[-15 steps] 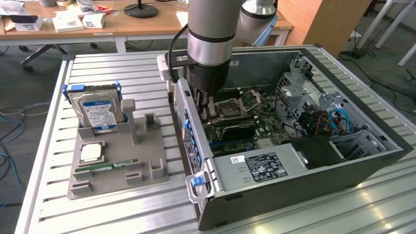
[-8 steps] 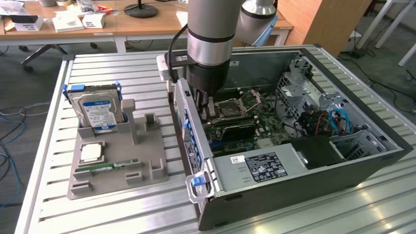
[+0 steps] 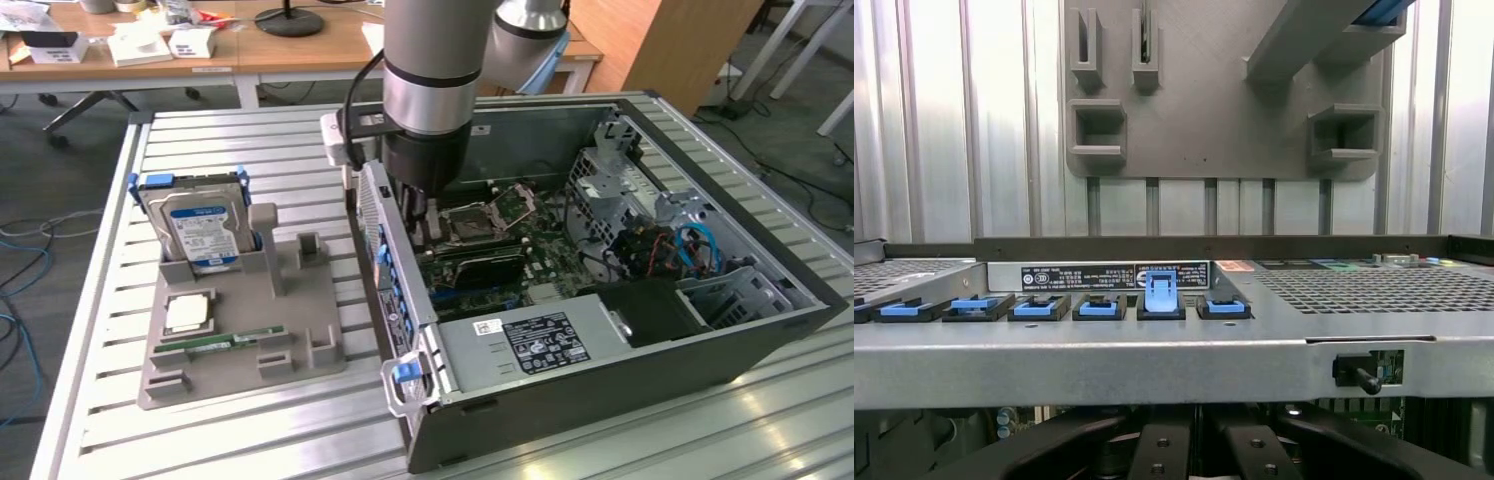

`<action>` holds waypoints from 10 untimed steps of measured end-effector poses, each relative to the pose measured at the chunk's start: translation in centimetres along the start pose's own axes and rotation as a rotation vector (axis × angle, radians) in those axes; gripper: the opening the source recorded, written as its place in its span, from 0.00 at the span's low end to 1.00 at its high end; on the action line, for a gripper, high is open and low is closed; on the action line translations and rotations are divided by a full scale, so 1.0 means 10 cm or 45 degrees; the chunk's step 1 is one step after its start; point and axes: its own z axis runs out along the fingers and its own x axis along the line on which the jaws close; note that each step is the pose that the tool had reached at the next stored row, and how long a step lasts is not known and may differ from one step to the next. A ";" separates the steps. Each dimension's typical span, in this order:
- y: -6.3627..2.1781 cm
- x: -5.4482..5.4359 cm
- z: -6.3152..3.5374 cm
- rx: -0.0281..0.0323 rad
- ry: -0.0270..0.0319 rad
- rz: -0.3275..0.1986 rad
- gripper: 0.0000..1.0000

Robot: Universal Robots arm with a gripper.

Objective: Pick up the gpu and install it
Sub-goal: 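Press down on the gpu until it lock into place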

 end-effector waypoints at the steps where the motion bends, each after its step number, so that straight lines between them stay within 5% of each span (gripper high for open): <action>1: 0.002 0.00 0.000 0.0000 -0.0001 0.000 0.11; 10: 0.028 0.00 -0.001 0.0000 0.0000 0.000 0.11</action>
